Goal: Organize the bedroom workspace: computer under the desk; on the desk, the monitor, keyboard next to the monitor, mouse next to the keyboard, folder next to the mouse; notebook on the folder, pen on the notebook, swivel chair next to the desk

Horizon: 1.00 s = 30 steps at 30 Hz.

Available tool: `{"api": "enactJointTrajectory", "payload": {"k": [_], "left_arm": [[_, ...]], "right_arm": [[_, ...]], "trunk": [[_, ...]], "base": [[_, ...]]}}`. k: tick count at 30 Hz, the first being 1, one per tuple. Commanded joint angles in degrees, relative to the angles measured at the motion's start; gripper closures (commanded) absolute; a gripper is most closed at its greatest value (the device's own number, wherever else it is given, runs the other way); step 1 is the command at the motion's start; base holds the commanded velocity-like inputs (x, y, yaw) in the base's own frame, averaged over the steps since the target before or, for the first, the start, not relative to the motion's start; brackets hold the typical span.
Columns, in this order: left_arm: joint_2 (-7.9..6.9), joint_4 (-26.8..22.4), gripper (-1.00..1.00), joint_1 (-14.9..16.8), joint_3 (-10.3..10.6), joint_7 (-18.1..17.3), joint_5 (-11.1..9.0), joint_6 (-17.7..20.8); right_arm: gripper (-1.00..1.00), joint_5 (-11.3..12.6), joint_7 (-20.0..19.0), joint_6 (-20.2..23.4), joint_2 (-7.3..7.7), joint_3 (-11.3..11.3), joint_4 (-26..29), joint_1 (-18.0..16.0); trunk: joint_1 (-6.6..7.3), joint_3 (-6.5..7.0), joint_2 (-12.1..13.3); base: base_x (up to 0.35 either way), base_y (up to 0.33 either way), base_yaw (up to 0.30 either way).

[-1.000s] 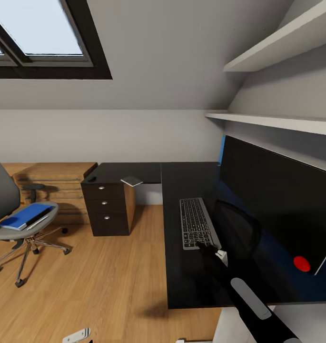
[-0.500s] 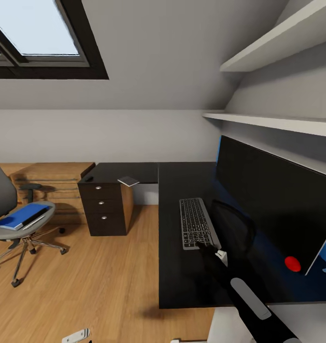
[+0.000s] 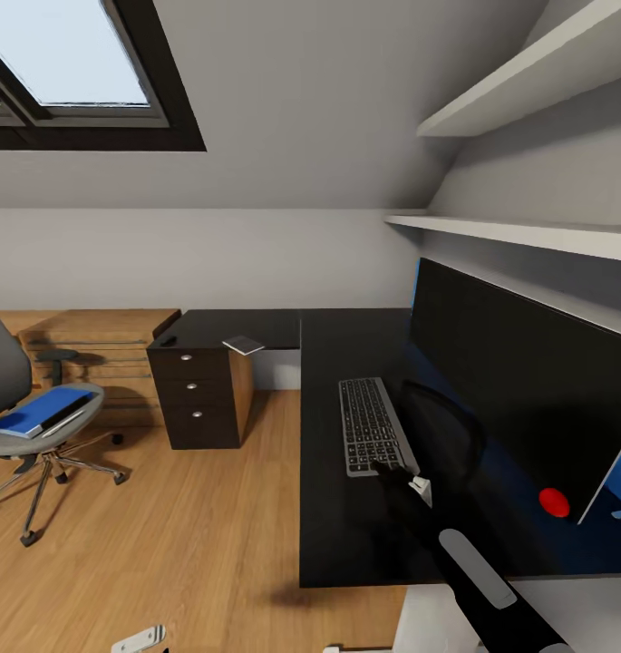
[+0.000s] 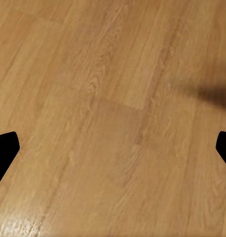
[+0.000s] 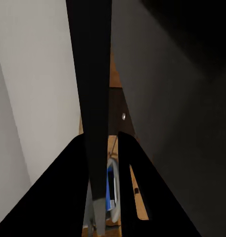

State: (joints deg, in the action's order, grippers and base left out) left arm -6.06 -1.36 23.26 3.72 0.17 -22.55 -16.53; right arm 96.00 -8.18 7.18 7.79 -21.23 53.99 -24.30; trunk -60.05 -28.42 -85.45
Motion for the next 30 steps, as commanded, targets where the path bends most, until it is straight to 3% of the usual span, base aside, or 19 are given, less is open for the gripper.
{"api": "enactJointTrajectory", "payload": {"k": [1, 13, 30], "left_arm": [[0.00, 0.0, -1.00, 0.0, 0.4, 0.0, -0.4, -0.2], [0.00, 0.0, -1.00, 0.0, 0.4, 0.1, -0.4, -0.2], [0.00, 0.0, -1.00, 0.0, 0.4, 0.1, -0.4, -0.2]], "right_arm": [[1.00, 0.6, -0.3, 0.1, 0.05, -0.1, 0.0, -0.1], [1.00, 0.6, -0.3, 0.3, 0.03, -0.1, 0.0, -0.1], [1.00, 0.5, -0.3, 0.3, 0.03, 0.0, 0.0, -0.1]], "trunk": [[0.00, -0.06, 0.0], [0.00, -0.06, 0.0], [0.00, -0.06, 0.0]], "base": [[0.000, 0.000, 0.000], [0.079, 0.000, 0.000], [-0.030, -0.027, 0.000]]}}
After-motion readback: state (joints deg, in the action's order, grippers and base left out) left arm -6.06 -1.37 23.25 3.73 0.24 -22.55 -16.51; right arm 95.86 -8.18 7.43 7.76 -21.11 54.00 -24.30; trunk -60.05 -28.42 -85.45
